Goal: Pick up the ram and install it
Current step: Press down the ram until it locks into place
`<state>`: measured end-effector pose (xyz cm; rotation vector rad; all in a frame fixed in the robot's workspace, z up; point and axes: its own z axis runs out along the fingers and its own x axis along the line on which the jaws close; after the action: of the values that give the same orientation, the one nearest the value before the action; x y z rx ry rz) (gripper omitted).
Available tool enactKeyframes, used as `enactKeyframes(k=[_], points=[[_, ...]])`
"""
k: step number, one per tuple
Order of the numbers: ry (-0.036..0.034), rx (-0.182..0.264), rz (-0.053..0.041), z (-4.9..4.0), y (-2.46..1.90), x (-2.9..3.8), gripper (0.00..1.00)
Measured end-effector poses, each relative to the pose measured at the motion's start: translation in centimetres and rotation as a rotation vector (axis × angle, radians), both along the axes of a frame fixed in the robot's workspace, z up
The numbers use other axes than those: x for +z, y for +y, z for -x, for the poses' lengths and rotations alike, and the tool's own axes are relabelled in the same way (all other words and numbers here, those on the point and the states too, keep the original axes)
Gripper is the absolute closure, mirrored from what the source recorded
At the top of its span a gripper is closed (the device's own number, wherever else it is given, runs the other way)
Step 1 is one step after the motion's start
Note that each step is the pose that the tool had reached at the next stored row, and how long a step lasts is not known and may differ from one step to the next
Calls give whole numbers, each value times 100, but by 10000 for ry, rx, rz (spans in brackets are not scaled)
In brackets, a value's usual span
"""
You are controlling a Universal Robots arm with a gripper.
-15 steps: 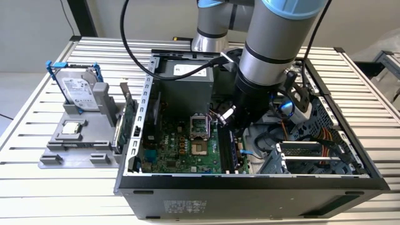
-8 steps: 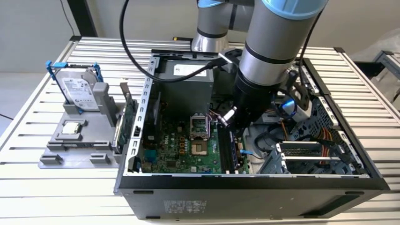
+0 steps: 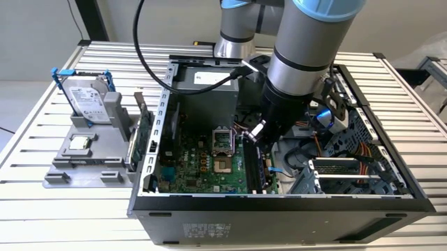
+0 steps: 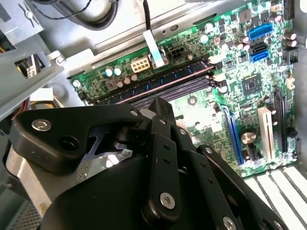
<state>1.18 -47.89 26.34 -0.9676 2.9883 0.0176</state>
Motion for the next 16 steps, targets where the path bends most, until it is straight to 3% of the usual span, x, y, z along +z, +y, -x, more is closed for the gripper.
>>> enactKeyframes(k=[16], points=[[0,1656,1,0,0,-1,100]])
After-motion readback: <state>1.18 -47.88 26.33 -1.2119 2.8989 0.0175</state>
